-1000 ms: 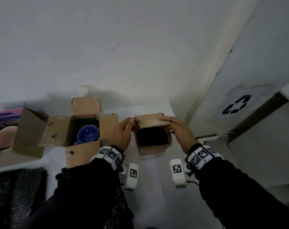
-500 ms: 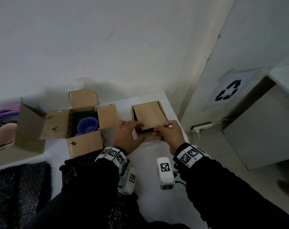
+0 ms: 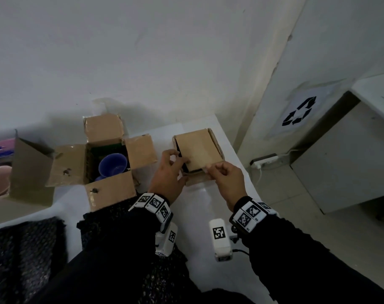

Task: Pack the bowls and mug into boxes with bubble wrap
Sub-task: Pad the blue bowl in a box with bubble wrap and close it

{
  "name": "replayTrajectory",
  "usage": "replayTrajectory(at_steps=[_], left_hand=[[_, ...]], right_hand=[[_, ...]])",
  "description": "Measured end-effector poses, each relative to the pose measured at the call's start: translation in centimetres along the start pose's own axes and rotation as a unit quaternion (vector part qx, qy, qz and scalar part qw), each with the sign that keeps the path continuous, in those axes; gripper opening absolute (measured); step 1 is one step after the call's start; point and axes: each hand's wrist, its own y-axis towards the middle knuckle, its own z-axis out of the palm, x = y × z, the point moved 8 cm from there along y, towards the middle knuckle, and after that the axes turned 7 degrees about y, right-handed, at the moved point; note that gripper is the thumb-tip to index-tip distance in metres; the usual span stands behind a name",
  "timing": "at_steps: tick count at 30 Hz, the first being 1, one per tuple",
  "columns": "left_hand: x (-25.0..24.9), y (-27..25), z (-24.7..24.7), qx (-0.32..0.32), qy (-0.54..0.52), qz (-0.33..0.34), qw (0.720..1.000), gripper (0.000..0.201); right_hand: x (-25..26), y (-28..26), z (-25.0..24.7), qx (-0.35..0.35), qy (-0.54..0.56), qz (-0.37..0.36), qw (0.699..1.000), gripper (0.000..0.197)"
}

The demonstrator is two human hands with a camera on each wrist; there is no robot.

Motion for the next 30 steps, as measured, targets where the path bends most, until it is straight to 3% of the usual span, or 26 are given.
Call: replayTrajectory(at_steps=[4,8,13,18,20,24,27,30], left_hand=[[0.3,0.2,0.4,0.016,-0.007,-0.010,1.000,0.050],[0.1,0.1,0.4,0.013,0.011,0.001,1.000,0.049],[-1.9,0.0,0.0,-0.032,0.151,0.094,0.983,0.045],[-3.4,0.4,1.1,-0.019,0.182,0.169,0.968,0.046],[-3.2,0.7,1.3,-0.014,0.182,0.160,0.970,0.048],[-3.0,0.8,1.2,-0.020,0.153,0.138,0.978,0.043],[-2.7,1.3,1.0,-0.007,0.133,0.114,0.985,0.034],[-2.6,2.2,1.0,-0.006,0.135,0.064,0.989,0.035]], right_hand=[[-1.0,0.0,-0.1,-0.026,0.027,-0.005,0.999,0.034],[-2.9,0.2,-0.5,-0.023,0.020,0.019,0.999,0.033],[-2.7,1.0,-0.6,-0.016,-0.011,-0.026,0.999,0.036],[-2.6,2.0,-1.0,-0.013,-0.007,-0.024,1.000,0.037],[-2.6,2.7,-1.4,-0.020,-0.031,-0.018,0.999,0.041],[-2.3,3.7,-3.2,-0.062,-0.143,-0.024,0.988,0.065],[-0.5,4.3,-2.8,-0.010,-0.134,-0.092,0.987,0.068],[1.5,4.7,-1.9,0.050,-0.168,-0.153,0.973,0.057]])
